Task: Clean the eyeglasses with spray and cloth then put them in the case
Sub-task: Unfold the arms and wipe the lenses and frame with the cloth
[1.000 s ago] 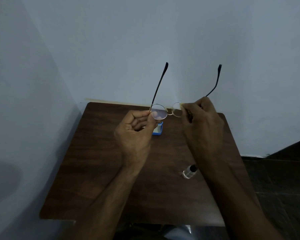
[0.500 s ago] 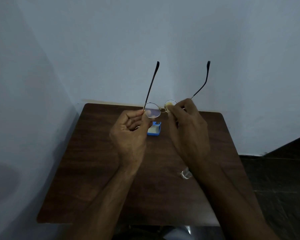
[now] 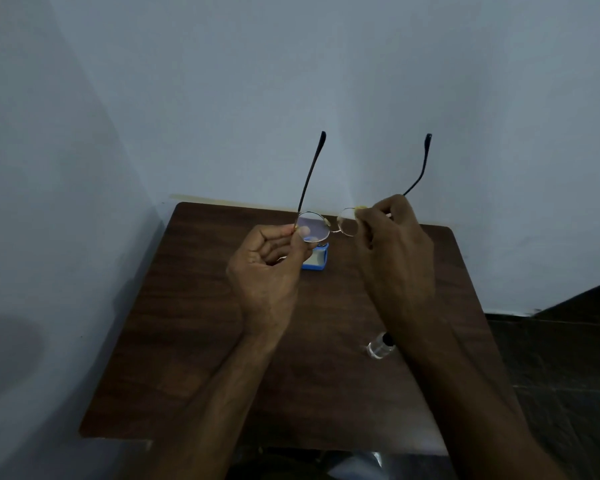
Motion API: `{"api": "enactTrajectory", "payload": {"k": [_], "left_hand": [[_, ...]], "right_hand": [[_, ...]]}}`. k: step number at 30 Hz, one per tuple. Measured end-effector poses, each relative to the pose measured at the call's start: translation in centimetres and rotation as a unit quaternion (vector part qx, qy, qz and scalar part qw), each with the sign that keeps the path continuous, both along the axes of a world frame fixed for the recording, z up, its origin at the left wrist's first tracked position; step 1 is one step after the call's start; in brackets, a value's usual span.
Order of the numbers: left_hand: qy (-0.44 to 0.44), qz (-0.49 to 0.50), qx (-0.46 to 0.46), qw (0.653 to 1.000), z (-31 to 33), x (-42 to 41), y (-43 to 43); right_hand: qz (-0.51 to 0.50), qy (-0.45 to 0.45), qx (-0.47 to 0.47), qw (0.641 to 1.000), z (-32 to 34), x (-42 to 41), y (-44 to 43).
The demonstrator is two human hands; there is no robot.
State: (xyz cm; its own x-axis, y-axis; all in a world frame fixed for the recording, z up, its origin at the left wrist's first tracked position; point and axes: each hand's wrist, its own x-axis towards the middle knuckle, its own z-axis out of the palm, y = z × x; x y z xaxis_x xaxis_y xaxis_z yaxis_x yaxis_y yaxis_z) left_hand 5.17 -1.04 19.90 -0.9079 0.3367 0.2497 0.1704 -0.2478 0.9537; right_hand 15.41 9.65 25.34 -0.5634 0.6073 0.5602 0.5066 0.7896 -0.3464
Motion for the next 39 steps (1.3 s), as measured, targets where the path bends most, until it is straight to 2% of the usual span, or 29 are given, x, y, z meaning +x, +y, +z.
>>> {"api": "enactTrajectory", "payload": {"k": [6, 11, 15, 20, 25, 30, 35, 39], "left_hand": [[-0.017, 0.005, 0.018, 1.0, 0.4, -0.1, 0.1], [-0.013, -0.003, 0.004, 1.0, 0.4, -0.1, 0.1], [-0.017, 0.002, 0.004, 1.0, 0.4, -0.2, 0.5], [-0.017, -0.001, 0.002, 1.0, 0.3, -0.2, 0.6], [-0.024, 0.005, 0.014, 1.0, 0.2, -0.3, 0.8], [-0.037, 0.005, 0.025, 0.999, 0.2, -0.3, 0.9], [-0.062, 0.01, 0.049, 0.997, 0.5, -0.3, 1.2], [-0.066, 0.01, 0.051, 0.996, 0.5, -0.2, 1.1]], "right_hand": [[0.041, -0.039, -0.015, 0.998, -0.3, -0.4, -1.3], [0.0, -0.009, 0.025, 1.0, 0.0, -0.1, 0.2], [0.046, -0.022, 0.036, 0.998, -0.3, -0.6, -0.7], [0.011, -0.003, 0.047, 0.999, 0.0, -0.4, 1.0], [0.051, -0.026, 0.031, 0.998, -0.6, 0.1, -0.7], [0.005, 0.005, 0.065, 0.998, -0.8, 0.9, 0.7], [0.06, 0.028, 0.034, 0.997, -1.7, 0.8, -1.0], [0.033, 0.069, 0.028, 0.997, -2.2, 1.3, -0.1]]}}
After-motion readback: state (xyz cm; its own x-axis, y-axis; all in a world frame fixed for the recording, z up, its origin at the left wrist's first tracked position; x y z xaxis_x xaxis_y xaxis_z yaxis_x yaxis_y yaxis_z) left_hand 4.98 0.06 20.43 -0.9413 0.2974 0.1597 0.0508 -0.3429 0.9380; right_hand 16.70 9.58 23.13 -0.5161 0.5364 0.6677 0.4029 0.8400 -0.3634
